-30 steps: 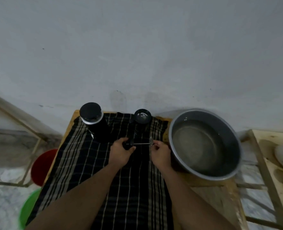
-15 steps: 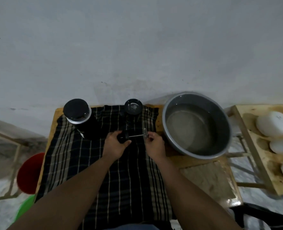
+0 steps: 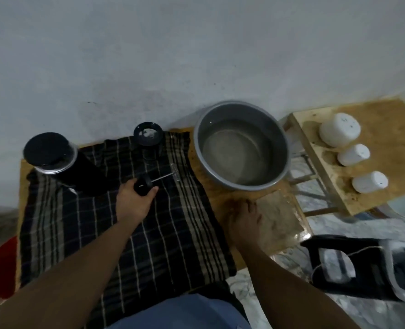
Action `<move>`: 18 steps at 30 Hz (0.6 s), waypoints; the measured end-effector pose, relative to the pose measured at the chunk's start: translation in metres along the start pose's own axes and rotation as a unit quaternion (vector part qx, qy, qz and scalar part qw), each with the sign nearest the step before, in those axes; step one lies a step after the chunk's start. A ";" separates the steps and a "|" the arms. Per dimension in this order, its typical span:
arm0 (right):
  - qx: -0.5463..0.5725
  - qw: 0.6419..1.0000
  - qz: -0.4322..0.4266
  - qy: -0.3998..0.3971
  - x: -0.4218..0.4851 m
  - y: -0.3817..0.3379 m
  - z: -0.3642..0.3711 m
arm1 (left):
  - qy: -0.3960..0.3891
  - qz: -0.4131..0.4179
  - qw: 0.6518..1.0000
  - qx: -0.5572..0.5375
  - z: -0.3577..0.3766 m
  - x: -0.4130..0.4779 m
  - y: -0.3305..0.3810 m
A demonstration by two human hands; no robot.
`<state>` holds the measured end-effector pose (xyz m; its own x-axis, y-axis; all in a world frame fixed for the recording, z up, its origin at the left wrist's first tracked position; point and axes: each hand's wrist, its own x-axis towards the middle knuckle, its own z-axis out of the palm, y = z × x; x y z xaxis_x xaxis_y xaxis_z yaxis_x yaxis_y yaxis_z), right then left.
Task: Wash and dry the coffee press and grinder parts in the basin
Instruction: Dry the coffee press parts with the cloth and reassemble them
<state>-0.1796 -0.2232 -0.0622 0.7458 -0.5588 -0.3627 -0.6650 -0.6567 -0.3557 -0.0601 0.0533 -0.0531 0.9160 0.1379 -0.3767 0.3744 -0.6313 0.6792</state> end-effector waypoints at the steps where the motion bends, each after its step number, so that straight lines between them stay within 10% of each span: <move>1: -0.003 0.999 0.033 0.000 0.001 0.010 -0.004 | 0.005 0.000 1.000 0.008 0.002 0.000 0.001; 6: 0.004 0.994 0.112 -0.021 0.002 0.035 -0.010 | 0.014 -0.005 1.000 0.023 0.007 -0.002 0.004; 18: 0.171 0.979 -0.019 0.106 -0.007 0.002 -0.018 | 0.004 0.000 1.000 -0.007 0.004 -0.004 0.012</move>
<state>-0.1857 -0.2298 -0.0444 0.7378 -0.6534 -0.1695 -0.5836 -0.4913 -0.6465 -0.0594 0.0421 -0.0460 0.9168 0.1445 -0.3723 0.3771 -0.6200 0.6880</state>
